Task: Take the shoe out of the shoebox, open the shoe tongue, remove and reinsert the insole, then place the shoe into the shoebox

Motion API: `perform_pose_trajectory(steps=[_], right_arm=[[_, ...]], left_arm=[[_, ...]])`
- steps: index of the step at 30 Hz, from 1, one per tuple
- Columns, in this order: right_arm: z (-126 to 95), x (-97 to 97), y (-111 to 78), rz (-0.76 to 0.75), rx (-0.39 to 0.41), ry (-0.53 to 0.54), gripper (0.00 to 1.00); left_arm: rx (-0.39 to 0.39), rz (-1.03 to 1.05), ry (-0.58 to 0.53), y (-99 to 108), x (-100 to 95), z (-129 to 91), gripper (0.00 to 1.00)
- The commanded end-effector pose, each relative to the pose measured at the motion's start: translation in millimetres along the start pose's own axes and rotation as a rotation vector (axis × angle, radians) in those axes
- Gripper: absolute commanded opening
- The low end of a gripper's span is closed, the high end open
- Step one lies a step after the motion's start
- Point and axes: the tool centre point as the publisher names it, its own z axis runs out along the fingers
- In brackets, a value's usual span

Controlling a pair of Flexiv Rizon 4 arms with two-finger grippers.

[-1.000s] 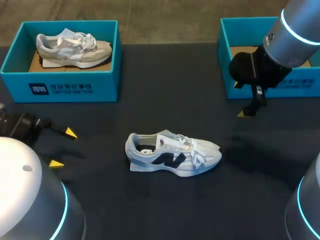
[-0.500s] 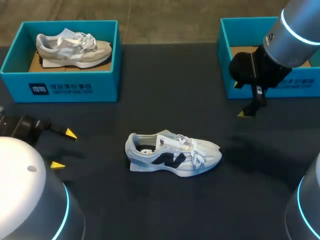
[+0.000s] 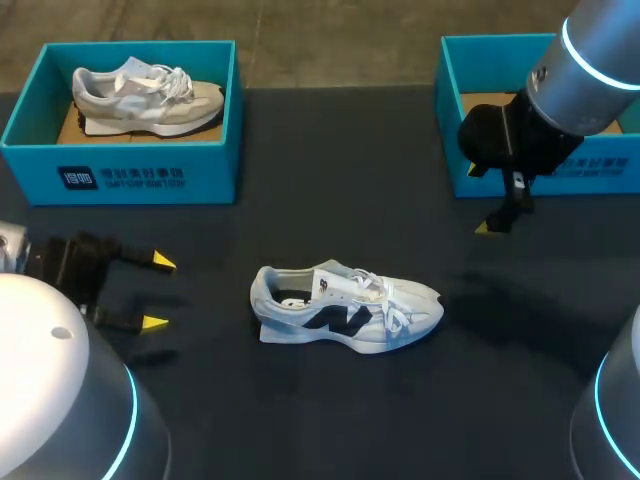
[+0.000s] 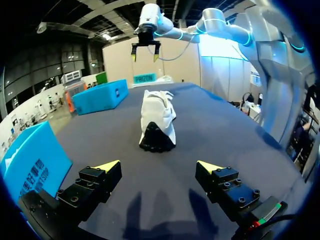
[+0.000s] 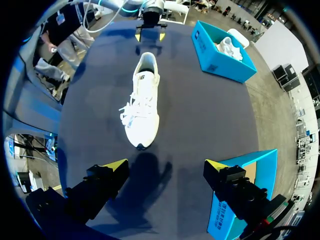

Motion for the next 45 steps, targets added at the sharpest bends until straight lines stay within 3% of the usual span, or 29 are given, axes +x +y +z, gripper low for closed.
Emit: perform_pose_trajectory(steps=[1,17,45], right_arm=[[2,0.1,0.6,0.001,0.002,-0.001,1.0],[2,0.1,0.6,0.001,0.002,-0.001,1.0],[2,0.1,0.6,0.001,0.002,-0.001,1.0]], left_arm=[[0.005,-0.011,-0.078,4,7.6,5,1.0],[0.102,-0.064,-0.074,26,4.9,14,1.0],[0.094,-0.076,-0.059,30,7.2,15,1.0]])
